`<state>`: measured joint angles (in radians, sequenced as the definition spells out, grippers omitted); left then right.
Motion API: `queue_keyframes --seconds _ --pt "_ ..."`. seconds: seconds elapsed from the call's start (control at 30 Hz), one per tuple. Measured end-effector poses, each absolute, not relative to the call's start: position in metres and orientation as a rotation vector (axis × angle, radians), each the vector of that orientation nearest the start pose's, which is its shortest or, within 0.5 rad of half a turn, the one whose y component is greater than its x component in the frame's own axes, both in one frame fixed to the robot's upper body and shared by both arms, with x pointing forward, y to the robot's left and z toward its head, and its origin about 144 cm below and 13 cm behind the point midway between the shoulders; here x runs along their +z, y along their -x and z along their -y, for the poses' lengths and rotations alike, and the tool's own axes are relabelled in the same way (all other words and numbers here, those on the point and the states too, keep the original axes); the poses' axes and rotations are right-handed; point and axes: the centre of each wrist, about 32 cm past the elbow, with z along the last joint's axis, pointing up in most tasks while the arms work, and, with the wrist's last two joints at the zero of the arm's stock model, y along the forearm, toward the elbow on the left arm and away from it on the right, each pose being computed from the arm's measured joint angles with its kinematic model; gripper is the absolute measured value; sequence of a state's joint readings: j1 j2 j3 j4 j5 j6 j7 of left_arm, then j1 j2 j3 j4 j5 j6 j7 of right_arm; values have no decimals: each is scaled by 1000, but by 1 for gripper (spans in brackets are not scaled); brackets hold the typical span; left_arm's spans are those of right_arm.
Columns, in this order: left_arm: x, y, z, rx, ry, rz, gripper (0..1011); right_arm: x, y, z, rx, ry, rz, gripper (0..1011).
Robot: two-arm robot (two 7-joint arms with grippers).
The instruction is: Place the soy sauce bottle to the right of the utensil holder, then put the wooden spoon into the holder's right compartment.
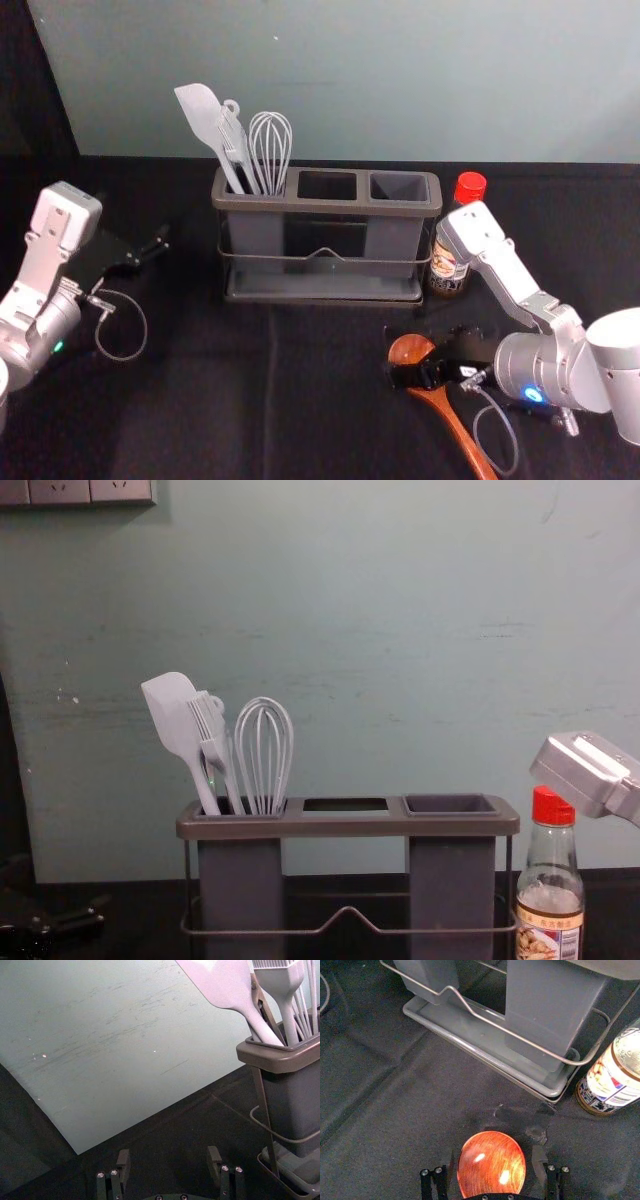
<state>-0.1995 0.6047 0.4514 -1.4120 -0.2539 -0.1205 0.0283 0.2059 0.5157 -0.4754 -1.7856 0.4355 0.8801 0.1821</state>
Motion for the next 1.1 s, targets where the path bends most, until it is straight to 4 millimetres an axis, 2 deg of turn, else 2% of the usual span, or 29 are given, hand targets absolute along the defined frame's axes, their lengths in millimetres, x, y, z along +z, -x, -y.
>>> queue_keyframes --seconds 1.1 --pt "1140 -489 -310 1248 -304 285 1005 1212 -469 208 -882 694 -344 1002"
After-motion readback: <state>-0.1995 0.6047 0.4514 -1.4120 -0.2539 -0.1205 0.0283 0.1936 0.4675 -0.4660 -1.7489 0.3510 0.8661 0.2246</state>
